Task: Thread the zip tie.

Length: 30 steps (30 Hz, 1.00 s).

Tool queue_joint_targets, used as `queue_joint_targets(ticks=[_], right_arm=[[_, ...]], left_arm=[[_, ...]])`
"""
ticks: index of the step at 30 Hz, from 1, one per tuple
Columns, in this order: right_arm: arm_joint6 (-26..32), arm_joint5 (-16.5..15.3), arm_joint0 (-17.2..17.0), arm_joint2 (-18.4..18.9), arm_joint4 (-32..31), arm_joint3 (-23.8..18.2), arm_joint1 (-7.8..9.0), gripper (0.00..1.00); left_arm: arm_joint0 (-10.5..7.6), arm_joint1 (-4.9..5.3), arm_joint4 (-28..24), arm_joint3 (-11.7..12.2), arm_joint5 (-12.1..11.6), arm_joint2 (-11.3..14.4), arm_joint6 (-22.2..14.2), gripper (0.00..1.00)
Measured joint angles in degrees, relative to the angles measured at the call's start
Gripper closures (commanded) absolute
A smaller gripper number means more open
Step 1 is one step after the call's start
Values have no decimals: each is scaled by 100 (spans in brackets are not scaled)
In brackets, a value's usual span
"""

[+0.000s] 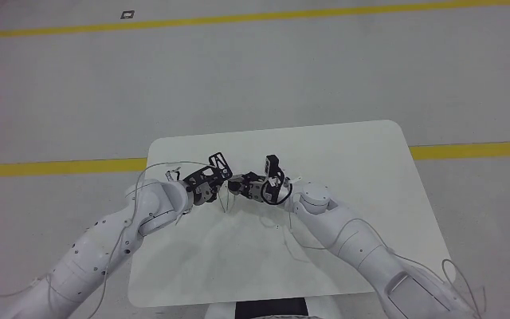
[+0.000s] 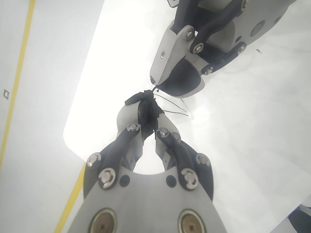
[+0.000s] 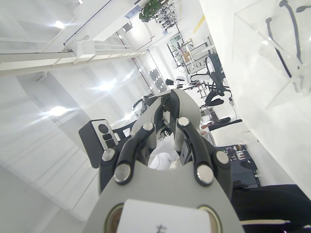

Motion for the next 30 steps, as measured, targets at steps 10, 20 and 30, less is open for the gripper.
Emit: queue_joint_targets(ticks=[10, 20, 30], right_arm=[[102, 25, -38, 96, -81, -27, -24, 89], [190, 25, -66, 178, -137, -22, -54, 95], [171, 68, -70, 218, -258, 8, -87, 100]], left_arm=[[0, 0, 0, 0, 0, 0, 0, 100], [0, 0, 0, 0, 0, 0, 0, 100], [0, 0, 0, 0, 0, 0, 0, 100]])
